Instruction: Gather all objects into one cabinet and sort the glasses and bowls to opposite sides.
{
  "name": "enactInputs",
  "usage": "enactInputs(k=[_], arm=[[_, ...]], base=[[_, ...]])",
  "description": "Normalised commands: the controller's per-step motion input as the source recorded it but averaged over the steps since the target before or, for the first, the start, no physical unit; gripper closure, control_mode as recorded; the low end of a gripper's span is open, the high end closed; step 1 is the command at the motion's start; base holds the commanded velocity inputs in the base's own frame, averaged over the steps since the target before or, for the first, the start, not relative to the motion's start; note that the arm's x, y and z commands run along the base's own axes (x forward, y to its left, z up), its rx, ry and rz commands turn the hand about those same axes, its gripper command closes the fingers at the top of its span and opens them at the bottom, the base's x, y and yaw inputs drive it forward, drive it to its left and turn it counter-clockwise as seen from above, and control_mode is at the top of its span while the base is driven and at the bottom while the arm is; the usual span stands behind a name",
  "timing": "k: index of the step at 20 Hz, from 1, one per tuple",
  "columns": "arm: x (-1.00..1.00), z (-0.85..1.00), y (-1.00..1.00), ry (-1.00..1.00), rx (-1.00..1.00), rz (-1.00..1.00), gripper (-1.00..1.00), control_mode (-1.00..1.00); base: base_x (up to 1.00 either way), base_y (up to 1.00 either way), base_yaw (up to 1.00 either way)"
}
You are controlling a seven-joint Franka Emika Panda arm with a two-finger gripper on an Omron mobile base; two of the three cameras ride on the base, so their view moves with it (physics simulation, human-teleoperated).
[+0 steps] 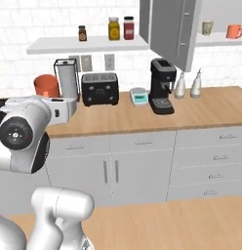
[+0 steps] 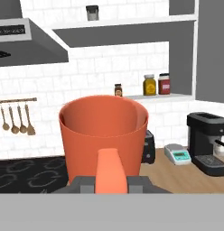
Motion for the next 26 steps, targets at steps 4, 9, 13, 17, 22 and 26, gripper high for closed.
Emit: enactInputs(k=[4,9,13,17,22,26], arm=[[0.0,0.0,0.0,0.0,0.0,0.0,1.0,1.0],[0.0,0.0,0.0,0.0,0.0,0.0,1.0,1.0],[0.0,0.0,0.0,0.0,0.0,0.0,1.0,1.0],[0.0,0.0,0.0,0.0,0.0,0.0,1.0,1.0],[0.0,0.0,0.0,0.0,0.0,0.0,1.0,1.0],[0.0,0.0,0.0,0.0,0.0,0.0,1.0,1.0]], base=[[0.1,-0.98,0.32],[0.15,-1.0,0.31],[0.13,-1.0,0.31],[0.05,-1.0,0.29],[0.0,-1.0,0.25],[0.06,-1.0,0.18]])
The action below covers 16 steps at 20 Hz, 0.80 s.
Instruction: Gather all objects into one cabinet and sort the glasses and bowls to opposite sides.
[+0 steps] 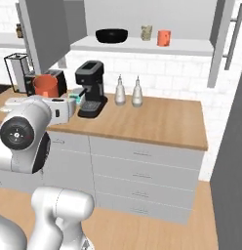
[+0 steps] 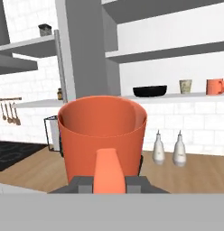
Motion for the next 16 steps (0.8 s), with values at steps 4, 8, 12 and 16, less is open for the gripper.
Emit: enactInputs(k=[4,8,12,16], arm=[[0.0,0.0,0.0,0.0,0.0,0.0,1.0,1.0],[0.0,0.0,0.0,0.0,0.0,0.0,1.0,1.0],[0.0,0.0,0.0,0.0,0.0,0.0,1.0,1.0],[0.0,0.0,0.0,0.0,0.0,0.0,1.0,1.0]], base=[[0.05,-0.41,0.02],[0.46,-0.26,-0.23],[0.71,-0.05,-0.39],[0.82,-0.04,-0.3]])
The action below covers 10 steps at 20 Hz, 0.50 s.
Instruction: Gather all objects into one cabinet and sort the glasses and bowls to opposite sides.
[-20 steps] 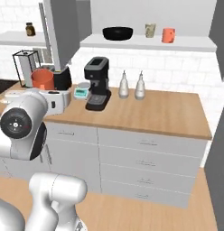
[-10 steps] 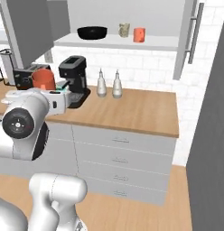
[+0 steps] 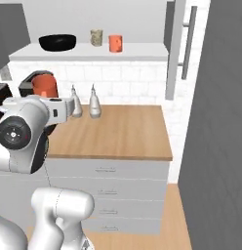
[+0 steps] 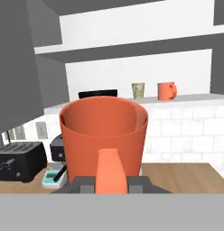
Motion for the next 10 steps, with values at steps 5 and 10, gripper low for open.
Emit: enactInputs(k=[5,10], arm=[[0.0,0.0,0.0,0.0,0.0,0.0,1.0,1.0],[0.0,0.0,0.0,0.0,0.0,0.0,1.0,1.0]], base=[[0.96,0.03,-0.13],[0.76,0.01,-0.17]])
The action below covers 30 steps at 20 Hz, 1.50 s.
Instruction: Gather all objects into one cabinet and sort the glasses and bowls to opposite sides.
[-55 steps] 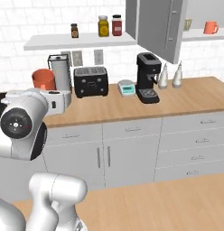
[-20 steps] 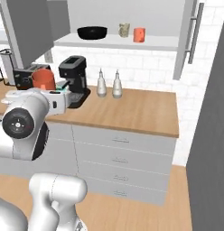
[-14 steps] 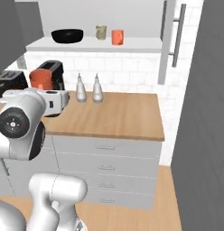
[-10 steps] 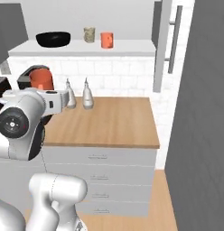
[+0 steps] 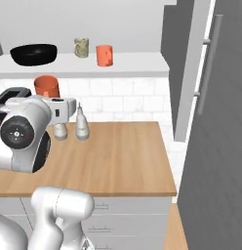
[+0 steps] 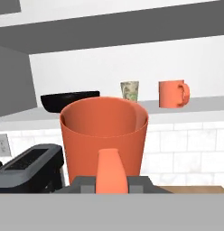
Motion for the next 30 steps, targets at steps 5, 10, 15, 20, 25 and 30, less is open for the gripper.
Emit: enactInputs(k=[5,10,15,20,25,30], arm=[[0.0,0.0,0.0,0.0,0.0,0.0,1.0,1.0],[0.0,0.0,0.0,0.0,0.0,0.0,1.0,1.0],[0.0,0.0,0.0,0.0,0.0,0.0,1.0,1.0],[0.06,0.04,0.0,0.08,0.0,-0.02,1.0,-1.0],[0.12,0.64,0.0,0.26,0.0,-0.11,1.0,-1.0],[0.09,0.31,0.0,0.08,-0.01,-0.08,1.0,-1.0]], base=[[0.02,-0.3,-0.2],[0.17,-0.03,-0.14],[0.08,0.04,-0.02],[0.01,0.0,-0.01],[0.0,0.0,0.0],[0.0,0.0,0.0]])
